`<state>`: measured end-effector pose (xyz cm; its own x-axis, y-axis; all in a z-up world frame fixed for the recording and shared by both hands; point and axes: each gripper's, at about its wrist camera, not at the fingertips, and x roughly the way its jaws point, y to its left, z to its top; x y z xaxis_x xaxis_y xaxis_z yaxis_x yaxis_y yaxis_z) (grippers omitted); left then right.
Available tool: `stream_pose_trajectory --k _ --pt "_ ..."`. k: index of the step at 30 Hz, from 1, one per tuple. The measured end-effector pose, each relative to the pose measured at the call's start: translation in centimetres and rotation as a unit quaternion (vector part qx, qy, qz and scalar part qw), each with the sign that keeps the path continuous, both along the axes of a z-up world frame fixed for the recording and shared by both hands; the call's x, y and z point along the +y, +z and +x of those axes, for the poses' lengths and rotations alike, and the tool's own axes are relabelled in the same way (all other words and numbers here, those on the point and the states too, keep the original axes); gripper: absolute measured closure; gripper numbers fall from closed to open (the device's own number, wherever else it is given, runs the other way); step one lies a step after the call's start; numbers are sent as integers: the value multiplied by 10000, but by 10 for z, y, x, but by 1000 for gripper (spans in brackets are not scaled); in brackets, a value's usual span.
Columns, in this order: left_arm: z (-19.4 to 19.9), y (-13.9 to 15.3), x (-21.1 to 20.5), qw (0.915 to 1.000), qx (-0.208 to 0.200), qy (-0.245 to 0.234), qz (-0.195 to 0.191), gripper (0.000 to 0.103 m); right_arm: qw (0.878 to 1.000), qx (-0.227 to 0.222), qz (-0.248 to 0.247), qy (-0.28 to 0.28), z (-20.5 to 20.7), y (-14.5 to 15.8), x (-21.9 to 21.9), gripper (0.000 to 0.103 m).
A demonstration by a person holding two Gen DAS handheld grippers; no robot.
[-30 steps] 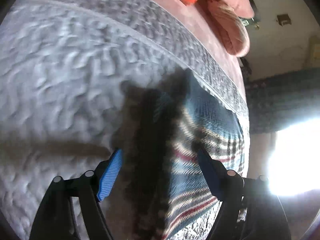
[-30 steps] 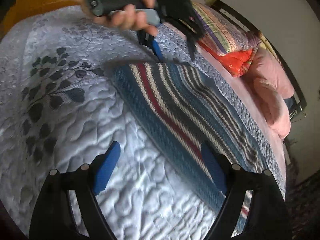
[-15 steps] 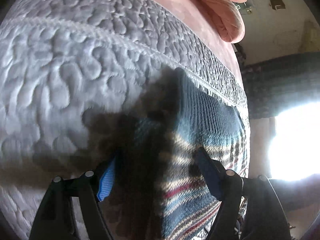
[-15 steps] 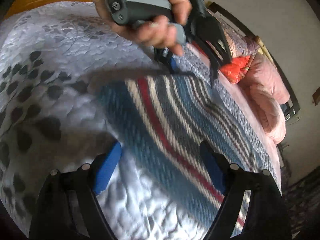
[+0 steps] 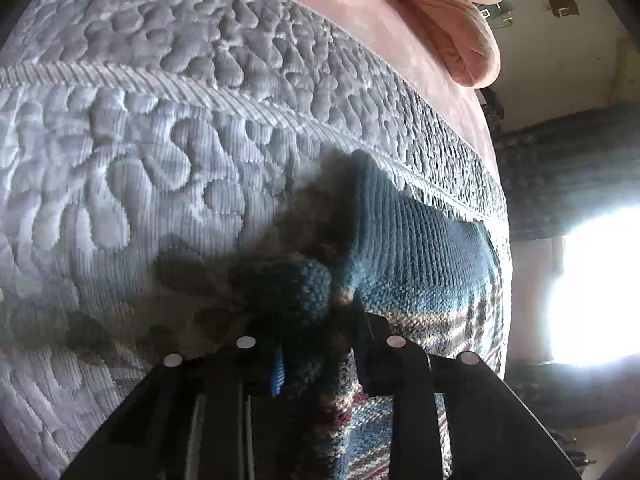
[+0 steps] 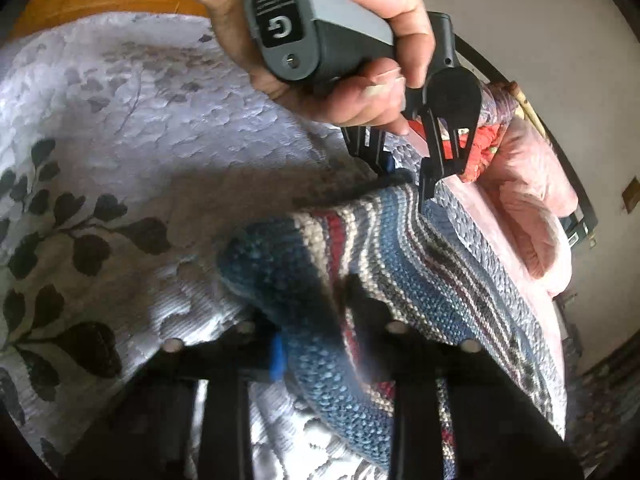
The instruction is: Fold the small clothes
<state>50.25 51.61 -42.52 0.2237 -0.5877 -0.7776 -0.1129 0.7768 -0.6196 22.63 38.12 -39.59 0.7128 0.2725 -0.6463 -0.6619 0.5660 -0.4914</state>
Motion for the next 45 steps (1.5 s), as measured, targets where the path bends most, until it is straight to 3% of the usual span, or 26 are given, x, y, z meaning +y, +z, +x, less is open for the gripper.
stream_pose_trajectory --k 3,15,29,45 --pt "2 6 -3 10000 14 -25 82 78 9998 78 175 -54 1 10 -5 90" --pt "10 38 -15 9991 52 -62 422 80 9965 275 726 -308 11 53 -23 92" --pt "16 94 -44 9967 -156 -220 769 81 9898 241 1274 -587 23 103 -54 92" --pt "20 145 -79 9924 -324 -327 1142 81 9821 122 1685 -832 27 139 -86 92"
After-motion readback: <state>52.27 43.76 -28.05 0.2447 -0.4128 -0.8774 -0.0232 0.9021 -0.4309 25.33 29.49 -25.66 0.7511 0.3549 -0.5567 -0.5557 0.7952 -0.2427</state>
